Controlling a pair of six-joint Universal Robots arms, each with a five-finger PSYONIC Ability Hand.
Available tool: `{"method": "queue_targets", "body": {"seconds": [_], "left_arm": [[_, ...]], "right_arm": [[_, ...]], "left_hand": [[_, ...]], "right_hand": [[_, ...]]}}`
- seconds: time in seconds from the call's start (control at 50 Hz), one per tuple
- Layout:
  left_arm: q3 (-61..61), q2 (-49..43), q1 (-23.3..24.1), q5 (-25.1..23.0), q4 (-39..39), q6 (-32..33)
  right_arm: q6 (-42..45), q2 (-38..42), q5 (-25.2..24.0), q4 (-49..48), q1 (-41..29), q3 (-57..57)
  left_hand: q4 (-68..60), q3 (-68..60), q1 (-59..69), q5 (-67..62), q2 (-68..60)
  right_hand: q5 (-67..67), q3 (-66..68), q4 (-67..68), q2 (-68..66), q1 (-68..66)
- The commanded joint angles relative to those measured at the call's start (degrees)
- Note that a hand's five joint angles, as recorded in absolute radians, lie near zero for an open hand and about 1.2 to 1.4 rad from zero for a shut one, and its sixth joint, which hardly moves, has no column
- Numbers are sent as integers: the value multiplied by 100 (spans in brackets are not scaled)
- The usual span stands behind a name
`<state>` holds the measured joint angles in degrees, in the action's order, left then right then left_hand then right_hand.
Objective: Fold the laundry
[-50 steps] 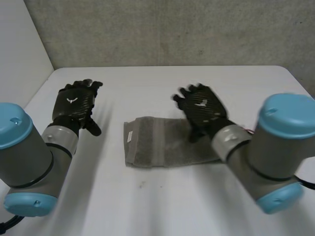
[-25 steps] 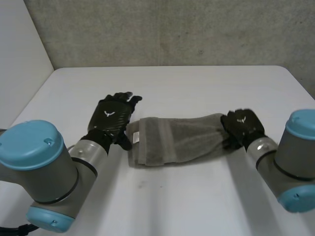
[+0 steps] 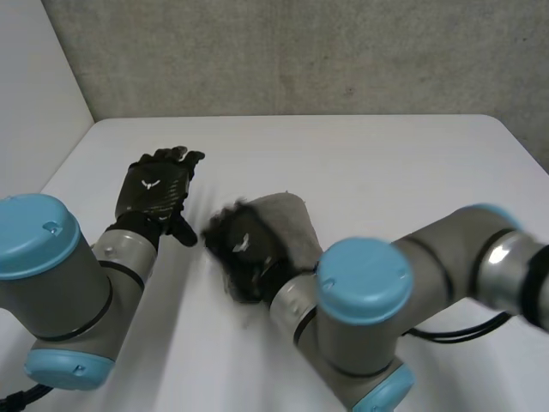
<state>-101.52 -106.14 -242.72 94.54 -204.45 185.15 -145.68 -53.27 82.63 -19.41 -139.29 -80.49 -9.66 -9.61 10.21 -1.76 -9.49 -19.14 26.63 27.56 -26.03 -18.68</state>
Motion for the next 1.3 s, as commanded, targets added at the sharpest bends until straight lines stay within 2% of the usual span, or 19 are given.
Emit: {"method": "queue_targets", "body": {"seconds": [0.02, 0.1, 0.12, 0.14, 0.24, 0.26, 0.3, 0.46, 0.58, 0.74, 0.8, 0.84, 0.9, 0.96, 1.02, 1.12, 1.18, 1.22, 1.3], "left_arm": [[386, -21, 93, -23, 28, -128], [790, -187, 250, -67, 368, -522], [792, -188, 251, -67, 371, -524], [1096, -528, 451, -76, 684, -829], [1679, -1225, 752, 91, 1302, -1007], [1679, -1225, 752, 91, 1302, -1007], [2047, -1856, 822, 520, 1907, -981], [2136, -2306, 822, 609, 1909, -885], [2119, -2333, 822, 609, 1865, -673], [2154, -1682, 822, 609, 1874, -164], [2233, -1032, 814, 601, 1882, -172], [2312, -742, 787, 618, 1891, -181], [2497, -136, 717, 636, 1935, -190], [2734, 304, 585, 645, 2032, -199], [2962, 541, 348, 645, 2489, -225], [3533, 664, -275, 549, 4015, -724], [3639, 664, -373, 451, 4317, -893], [3692, 656, -452, 84, 4606, -1086], [3648, 664, -461, -190, 4633, -1130]], "right_arm": [[-2105, -1458, 570, 279, 1000, -283], [-2711, -1704, 350, 824, 1360, -222], [-2911, -1617, 37, 1355, 1621, -22], [-2913, -1616, 33, 1360, 1624, -20], [-2870, -258, -405, 2193, 1694, 856], [-2869, -254, -406, 2195, 1694, 859], [-2808, 280, -468, 2380, 1694, 1236], [-2018, 1029, -415, 2415, 1703, 1694], [-1771, 1003, -415, 2406, 1721, 1703], [-1780, 493, -362, 2406, 1738, 1712], [-1903, -139, -239, 2380, 1782, 1703], [-1973, -465, -98, 2345, 1826, 1703], [-2253, -1288, 568, 2275, 2098, 1703], [-2333, -1519, 728, 2275, 2178, 1712], [-2412, -2063, 956, 2423, 2458, 1712], [-2570, -2310, 1009, 2949, 2713, 1738], [-2667, -2328, 965, 3223, 2801, 1791], [-2667, -2319, 974, 3302, 2810, 1843], [-2694, -2319, 983, 3373, 2828, 1932]], "left_hand": [[-173, -178, 118, 37, -190], [-190, -195, 135, 20, -207], [-190, -195, 135, 20, -207], [-273, -278, 218, -64, -290], [-476, -481, 421, -266, -493], [-476, -481, 421, -266, -493], [-375, -381, 320, -166, -392], [-274, -279, 219, -64, -291], [-257, -262, 202, -48, -274], [-106, -111, 51, 104, -123], [-106, -111, 51, 104, -123], [-123, -128, 67, 87, -140], [-156, -162, 101, 53, -173], [-190, -195, 135, 20, -207], [-207, -212, 152, 3, -224], [-139, -145, 84, 70, -156], [-123, -128, 67, 87, -140], [-139, -145, 84, 70, -156], [-123, -128, 67, 87, -140]], "right_hand": [[1914, -1663, -1756, 1603, 868], [1914, -1663, -1756, 1603, 868], [1914, -1663, -1756, 1603, 868], [1914, -1663, -1756, 1603, 868], [1914, -1663, -1756, 1603, 868], [1914, -1663, -1756, 1603, 868], [1914, -1663, -1756, 1603, 868], [1914, -1663, -1756, 1603, 868], [1914, -1663, -1756, 1603, 868], [1914, -1663, -1756, 1603, 868], [1914, -1663, -1756, 1603, 868], [1914, -1663, -1756, 1603, 868], [1914, -1663, -1756, 1603, 868], [1914, -1663, -1756, 1603, 868], [1914, -1663, -1756, 1603, 868], [1914, -1663, -1756, 1603, 868], [1914, -1663, -1756, 1603, 868], [1914, -1663, -1756, 1603, 868], [1914, -1663, -1756, 1603, 868]]}}
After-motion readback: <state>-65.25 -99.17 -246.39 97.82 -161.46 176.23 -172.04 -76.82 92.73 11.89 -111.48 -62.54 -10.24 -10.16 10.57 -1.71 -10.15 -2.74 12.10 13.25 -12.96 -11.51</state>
